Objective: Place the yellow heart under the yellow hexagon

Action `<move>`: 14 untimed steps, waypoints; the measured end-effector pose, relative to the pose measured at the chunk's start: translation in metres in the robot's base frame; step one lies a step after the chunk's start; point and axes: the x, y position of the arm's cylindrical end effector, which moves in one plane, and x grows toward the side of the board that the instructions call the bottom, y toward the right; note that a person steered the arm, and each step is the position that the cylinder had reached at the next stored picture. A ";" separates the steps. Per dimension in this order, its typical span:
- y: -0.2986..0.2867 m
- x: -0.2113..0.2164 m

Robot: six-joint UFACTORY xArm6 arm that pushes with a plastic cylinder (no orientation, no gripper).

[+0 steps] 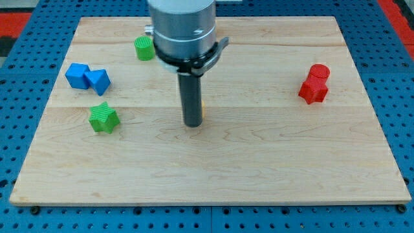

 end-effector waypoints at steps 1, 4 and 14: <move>0.024 -0.012; -0.071 -0.037; -0.009 -0.158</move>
